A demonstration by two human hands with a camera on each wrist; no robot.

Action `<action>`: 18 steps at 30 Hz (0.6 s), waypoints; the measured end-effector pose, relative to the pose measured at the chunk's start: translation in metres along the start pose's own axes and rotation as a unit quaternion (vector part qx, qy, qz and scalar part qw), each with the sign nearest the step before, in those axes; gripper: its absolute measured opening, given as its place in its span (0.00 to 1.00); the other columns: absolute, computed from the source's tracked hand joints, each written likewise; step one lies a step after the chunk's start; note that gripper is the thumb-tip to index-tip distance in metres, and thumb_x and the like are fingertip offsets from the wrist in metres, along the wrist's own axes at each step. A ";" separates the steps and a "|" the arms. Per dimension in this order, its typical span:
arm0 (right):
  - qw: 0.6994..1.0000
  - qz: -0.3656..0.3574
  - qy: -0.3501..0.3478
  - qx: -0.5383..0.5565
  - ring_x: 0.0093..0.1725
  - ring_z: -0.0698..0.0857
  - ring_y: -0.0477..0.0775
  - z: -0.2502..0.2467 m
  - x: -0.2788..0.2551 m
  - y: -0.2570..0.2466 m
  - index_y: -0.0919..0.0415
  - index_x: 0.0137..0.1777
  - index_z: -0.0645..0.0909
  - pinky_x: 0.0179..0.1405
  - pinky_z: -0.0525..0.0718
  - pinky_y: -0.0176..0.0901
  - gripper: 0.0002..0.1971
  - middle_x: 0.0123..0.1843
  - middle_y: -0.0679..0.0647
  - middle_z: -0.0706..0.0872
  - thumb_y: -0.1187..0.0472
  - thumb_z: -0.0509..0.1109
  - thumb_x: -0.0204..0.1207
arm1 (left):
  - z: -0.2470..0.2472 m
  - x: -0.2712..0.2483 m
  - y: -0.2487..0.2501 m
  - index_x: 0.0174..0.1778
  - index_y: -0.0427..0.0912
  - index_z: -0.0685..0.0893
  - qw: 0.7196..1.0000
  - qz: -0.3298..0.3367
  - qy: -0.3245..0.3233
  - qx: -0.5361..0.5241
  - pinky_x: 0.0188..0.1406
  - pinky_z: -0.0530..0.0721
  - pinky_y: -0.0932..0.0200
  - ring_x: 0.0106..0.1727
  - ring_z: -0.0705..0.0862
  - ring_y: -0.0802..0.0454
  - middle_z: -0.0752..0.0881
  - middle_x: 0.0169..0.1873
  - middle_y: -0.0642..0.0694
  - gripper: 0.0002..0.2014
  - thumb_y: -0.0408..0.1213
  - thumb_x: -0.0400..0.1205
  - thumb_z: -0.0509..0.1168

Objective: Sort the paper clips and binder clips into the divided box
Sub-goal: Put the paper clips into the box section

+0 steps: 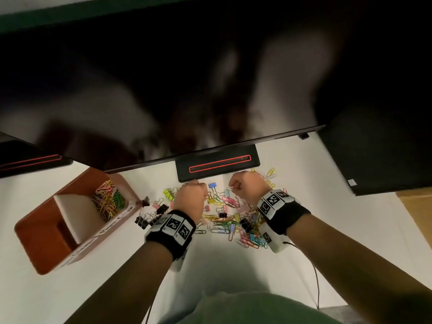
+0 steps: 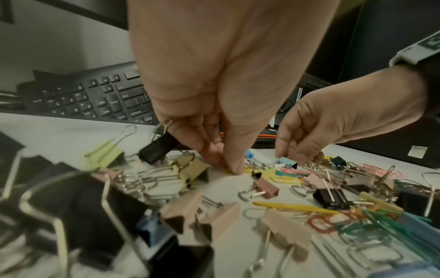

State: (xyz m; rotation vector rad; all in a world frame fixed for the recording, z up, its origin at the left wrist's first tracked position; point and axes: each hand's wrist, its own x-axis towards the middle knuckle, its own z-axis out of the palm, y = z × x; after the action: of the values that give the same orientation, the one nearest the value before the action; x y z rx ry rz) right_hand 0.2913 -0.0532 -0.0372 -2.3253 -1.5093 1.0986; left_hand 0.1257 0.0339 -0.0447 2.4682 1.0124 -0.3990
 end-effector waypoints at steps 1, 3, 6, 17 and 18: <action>1.000 0.004 -0.004 -0.001 0.52 0.86 0.53 0.000 0.001 0.000 0.61 0.55 0.84 0.50 0.80 0.38 0.11 0.53 0.55 0.89 0.65 0.67 0.75 | -0.001 0.001 0.001 0.46 0.42 0.82 1.000 -0.001 -0.005 0.007 0.49 0.85 0.51 0.45 0.84 0.45 0.81 0.46 0.43 0.06 0.29 0.77 0.62; 1.000 0.012 -0.016 -0.010 0.54 0.85 0.53 0.000 0.002 -0.001 0.60 0.56 0.84 0.50 0.78 0.36 0.11 0.55 0.54 0.88 0.66 0.65 0.75 | -0.003 0.002 0.003 0.46 0.41 0.82 1.000 0.001 -0.006 0.015 0.48 0.85 0.50 0.45 0.84 0.44 0.81 0.46 0.43 0.06 0.27 0.77 0.62; 0.999 0.012 -0.023 -0.021 0.55 0.84 0.55 0.001 0.005 -0.002 0.60 0.56 0.84 0.51 0.78 0.36 0.12 0.58 0.56 0.85 0.67 0.65 0.76 | -0.007 0.001 0.005 0.47 0.40 0.80 1.000 0.007 -0.018 0.018 0.48 0.85 0.49 0.45 0.84 0.43 0.82 0.46 0.41 0.06 0.26 0.78 0.60; 0.998 0.006 -0.045 -0.045 0.56 0.84 0.56 0.000 0.003 -0.004 0.61 0.57 0.83 0.54 0.80 0.40 0.12 0.58 0.56 0.87 0.68 0.63 0.77 | -0.011 -0.040 -0.007 0.42 0.44 0.85 0.986 0.081 0.000 -0.143 0.45 0.80 0.61 0.41 0.80 0.56 0.79 0.42 0.51 0.01 0.36 0.78 0.68; 0.998 0.002 -0.048 -0.049 0.56 0.84 0.56 0.000 0.003 -0.006 0.61 0.57 0.84 0.54 0.80 0.40 0.12 0.58 0.56 0.87 0.68 0.63 0.77 | -0.007 -0.042 -0.006 0.43 0.43 0.85 0.986 0.079 -0.009 -0.145 0.45 0.80 0.61 0.40 0.80 0.56 0.79 0.42 0.51 0.02 0.35 0.78 0.67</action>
State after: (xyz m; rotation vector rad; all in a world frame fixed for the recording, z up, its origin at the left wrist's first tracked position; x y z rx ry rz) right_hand 0.2879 -0.0479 -0.0354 -2.3728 -1.6273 1.1776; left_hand 0.0930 0.0162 -0.0223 2.2557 0.7980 -0.2066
